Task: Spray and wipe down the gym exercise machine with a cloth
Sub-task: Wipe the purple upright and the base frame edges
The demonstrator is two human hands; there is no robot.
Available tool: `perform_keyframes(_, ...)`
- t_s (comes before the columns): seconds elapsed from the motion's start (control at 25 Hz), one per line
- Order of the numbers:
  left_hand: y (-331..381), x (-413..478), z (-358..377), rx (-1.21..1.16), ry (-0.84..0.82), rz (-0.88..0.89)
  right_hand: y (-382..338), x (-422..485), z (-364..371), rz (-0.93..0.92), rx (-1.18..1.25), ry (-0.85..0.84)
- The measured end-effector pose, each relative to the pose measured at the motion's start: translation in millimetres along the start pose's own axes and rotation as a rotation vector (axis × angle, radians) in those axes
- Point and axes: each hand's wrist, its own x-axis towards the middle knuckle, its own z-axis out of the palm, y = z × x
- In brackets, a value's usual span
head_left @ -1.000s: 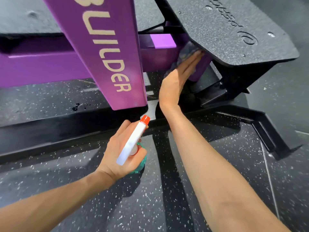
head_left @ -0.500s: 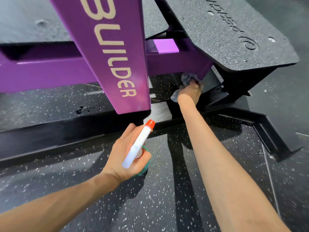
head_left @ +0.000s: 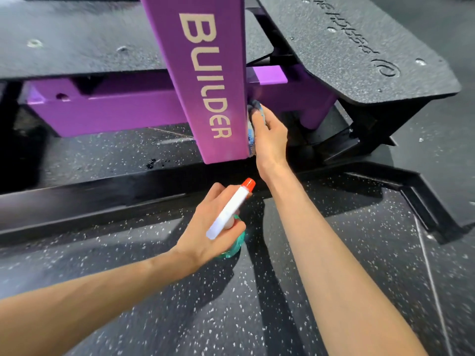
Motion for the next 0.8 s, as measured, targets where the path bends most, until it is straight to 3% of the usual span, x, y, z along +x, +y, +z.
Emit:
perform_keyframes(0.24, 24.4, -19.6, -35.8, -0.015, -0.008, -0.003, -9.4, -47.3, -22.9, -0.12, 0.021, -0.115)
perform_keyframes(0.4, 48.6, -20.7, -54.5, -0.068, 0.048, -0.03, 1.6, -45.8, -23.9, -0.22, -0.219, -0.269)
perform_keyframes(0.56, 70.4, -20.1, -88.5, -0.055, 0.2, -0.022, -41.2, -58.1, -5.8, -0.176, -0.093, -0.151)
perform_keyframes(0.68, 83.0, -22.7, -120.3, -0.064, 0.267, -0.045, -43.6, -68.4, 10.6, -0.275, -0.006, -0.104)
perform_keyframes(0.8, 93.8, -25.1, -146.8, -0.009, 0.276, -0.04, -18.9, -72.8, 25.0, -0.427, -0.27, 0.035)
